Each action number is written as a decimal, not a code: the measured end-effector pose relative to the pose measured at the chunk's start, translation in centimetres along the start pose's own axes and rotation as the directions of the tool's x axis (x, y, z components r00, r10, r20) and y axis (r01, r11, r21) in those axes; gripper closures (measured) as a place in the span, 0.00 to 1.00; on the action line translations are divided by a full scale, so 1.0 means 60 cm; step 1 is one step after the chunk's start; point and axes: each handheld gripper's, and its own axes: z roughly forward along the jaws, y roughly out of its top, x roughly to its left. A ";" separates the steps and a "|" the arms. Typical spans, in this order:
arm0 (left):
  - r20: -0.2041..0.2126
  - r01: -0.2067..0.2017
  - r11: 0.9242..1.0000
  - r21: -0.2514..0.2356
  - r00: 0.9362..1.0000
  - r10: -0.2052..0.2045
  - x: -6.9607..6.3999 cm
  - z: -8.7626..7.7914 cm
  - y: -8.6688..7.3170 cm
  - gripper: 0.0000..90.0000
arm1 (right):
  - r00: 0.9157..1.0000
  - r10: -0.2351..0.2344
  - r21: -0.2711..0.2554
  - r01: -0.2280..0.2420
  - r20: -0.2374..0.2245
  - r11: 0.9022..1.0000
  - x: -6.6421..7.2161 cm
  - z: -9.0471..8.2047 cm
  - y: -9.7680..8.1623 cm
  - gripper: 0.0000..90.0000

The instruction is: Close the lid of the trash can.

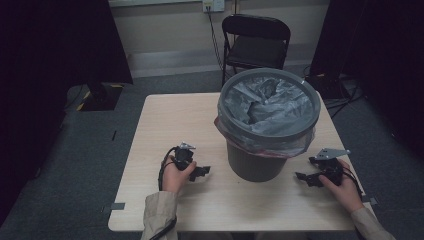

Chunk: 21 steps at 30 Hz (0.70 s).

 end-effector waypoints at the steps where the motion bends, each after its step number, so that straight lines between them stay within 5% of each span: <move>1: -0.003 -0.019 1.000 -0.002 1.000 0.019 -0.001 0.000 -0.002 0.14 | 1.000 0.000 0.000 0.000 0.000 1.000 0.000 0.000 0.000 0.13; 10: 0.003 -0.078 0.996 -0.050 0.997 0.078 -0.008 0.011 -0.014 0.00 | 1.000 0.001 0.000 -0.001 0.002 1.000 0.000 0.000 0.000 0.13; 21: -0.055 -0.166 0.983 -0.079 0.985 0.162 -0.015 0.015 -0.025 0.00 | 1.000 0.001 0.000 -0.001 0.001 1.000 0.000 0.000 0.000 0.13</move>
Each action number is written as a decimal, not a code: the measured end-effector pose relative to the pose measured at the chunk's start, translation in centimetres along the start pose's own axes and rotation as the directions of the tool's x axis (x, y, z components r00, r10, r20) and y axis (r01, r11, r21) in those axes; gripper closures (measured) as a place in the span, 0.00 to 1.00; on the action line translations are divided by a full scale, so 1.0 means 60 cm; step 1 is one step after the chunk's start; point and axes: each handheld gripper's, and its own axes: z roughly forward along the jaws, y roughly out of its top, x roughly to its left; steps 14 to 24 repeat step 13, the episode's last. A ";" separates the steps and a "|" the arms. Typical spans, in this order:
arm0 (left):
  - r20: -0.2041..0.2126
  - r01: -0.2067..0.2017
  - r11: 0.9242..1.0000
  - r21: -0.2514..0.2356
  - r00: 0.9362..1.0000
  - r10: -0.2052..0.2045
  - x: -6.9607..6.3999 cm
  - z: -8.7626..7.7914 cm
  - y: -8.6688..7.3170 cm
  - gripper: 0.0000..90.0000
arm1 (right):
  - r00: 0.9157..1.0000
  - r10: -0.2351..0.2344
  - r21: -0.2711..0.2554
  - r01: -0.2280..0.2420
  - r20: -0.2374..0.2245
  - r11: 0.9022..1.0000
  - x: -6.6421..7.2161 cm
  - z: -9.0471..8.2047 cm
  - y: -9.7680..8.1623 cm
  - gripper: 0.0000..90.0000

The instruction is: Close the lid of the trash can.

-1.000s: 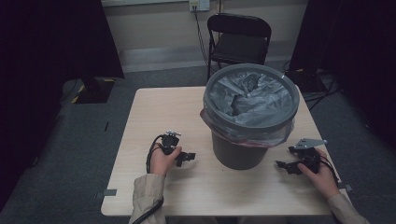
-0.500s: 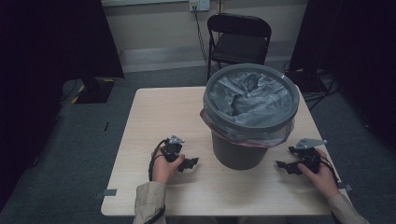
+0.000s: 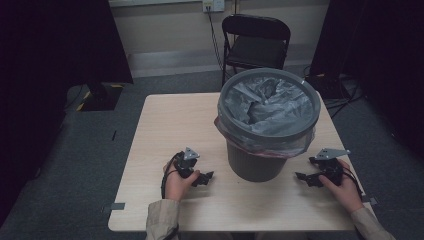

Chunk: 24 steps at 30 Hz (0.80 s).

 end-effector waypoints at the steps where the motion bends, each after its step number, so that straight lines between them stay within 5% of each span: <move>1: -0.004 0.001 1.000 0.004 1.000 -0.001 -0.002 0.001 0.000 0.00 | 1.000 0.000 0.000 0.000 0.000 1.000 0.000 0.000 0.000 0.13; 5: -0.041 -0.035 0.999 0.027 0.999 0.036 -0.011 0.004 0.001 0.00 | 1.000 0.000 0.000 0.000 0.000 1.000 0.000 0.000 0.000 0.13; 24: -0.041 -0.035 0.999 0.025 0.998 0.036 -0.011 0.004 0.001 0.00 | 1.000 0.000 0.000 0.000 0.001 1.000 0.000 0.000 0.000 0.13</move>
